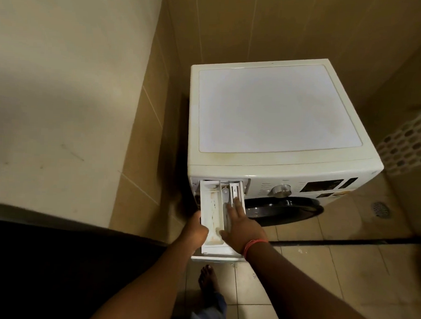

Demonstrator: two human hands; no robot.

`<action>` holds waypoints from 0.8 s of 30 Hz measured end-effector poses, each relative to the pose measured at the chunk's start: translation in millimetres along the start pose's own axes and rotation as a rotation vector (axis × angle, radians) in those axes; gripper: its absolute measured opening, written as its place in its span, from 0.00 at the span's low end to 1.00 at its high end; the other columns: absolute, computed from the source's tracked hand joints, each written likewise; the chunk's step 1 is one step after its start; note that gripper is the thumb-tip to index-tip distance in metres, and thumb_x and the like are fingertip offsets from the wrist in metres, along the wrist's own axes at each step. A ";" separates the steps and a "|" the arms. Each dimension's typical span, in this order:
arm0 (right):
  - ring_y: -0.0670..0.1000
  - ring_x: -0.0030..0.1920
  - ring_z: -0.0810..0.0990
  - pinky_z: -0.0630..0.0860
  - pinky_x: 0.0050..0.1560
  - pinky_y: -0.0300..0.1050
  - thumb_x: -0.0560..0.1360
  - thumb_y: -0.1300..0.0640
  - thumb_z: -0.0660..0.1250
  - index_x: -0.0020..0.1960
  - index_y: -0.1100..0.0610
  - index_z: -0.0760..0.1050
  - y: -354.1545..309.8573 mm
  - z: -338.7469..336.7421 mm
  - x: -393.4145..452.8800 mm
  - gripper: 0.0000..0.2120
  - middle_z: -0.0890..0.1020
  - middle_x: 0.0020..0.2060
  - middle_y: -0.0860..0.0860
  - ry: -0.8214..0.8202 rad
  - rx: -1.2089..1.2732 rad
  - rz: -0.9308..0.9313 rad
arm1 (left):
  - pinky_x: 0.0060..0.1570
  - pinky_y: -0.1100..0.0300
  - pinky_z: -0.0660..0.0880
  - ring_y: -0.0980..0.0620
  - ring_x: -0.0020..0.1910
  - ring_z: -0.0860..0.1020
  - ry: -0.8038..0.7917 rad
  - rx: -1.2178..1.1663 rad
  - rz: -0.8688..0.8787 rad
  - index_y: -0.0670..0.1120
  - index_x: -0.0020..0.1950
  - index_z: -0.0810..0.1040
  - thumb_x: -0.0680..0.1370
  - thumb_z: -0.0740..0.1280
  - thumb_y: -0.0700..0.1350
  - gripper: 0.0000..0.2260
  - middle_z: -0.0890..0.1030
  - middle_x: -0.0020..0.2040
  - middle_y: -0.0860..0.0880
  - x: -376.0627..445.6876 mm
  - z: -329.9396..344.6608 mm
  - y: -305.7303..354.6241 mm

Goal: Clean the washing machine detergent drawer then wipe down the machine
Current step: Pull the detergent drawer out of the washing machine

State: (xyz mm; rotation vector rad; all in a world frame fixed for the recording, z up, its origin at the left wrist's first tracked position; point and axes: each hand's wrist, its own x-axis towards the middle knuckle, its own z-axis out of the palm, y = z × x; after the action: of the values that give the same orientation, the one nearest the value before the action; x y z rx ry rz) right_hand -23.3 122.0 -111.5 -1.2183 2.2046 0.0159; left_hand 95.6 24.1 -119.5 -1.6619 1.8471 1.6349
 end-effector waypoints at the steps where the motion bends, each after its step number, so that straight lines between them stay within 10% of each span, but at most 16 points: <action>1: 0.59 0.61 0.78 0.79 0.54 0.54 0.77 0.40 0.62 0.79 0.48 0.42 1.8 7.3 -5.7 0.40 0.36 0.78 0.49 -0.003 0.018 0.000 | 0.49 0.60 0.75 0.47 0.62 0.75 0.012 0.002 -0.005 0.51 0.76 0.62 0.79 0.59 0.34 0.27 0.74 0.69 0.48 -5.3 5.2 -5.7; 13: 0.46 0.57 0.77 0.78 0.56 0.42 0.80 0.55 0.60 0.79 0.44 0.48 75.3 39.1 -128.6 0.32 0.42 0.79 0.40 0.250 0.374 -0.156 | 0.57 0.55 0.75 0.48 0.59 0.76 0.061 -0.051 0.051 0.51 0.72 0.69 0.78 0.58 0.33 0.24 0.78 0.63 0.49 -98.8 71.5 -27.0; 17: 0.50 0.70 0.70 0.70 0.69 0.49 0.80 0.60 0.61 0.78 0.48 0.55 117.0 27.5 -170.1 0.29 0.57 0.78 0.45 0.359 0.766 0.086 | 0.56 0.54 0.76 0.48 0.57 0.76 0.019 -0.051 0.126 0.49 0.73 0.68 0.77 0.58 0.31 0.25 0.78 0.62 0.47 -123.5 96.6 -5.1; 24: 0.51 0.54 0.82 0.78 0.59 0.54 0.80 0.50 0.62 0.66 0.49 0.74 192.5 9.7 -221.4 0.15 0.83 0.55 0.48 0.307 1.222 0.285 | 0.51 0.57 0.77 0.51 0.53 0.78 -0.163 0.023 0.250 0.49 0.73 0.69 0.79 0.61 0.35 0.23 0.79 0.61 0.49 -151.6 154.0 65.6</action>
State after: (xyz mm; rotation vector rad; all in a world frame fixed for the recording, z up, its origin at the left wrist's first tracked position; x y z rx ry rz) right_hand -80.9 404.8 -57.5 -0.2126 1.9693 -1.2600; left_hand 21.9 219.0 -32.4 -1.2871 2.0469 1.7749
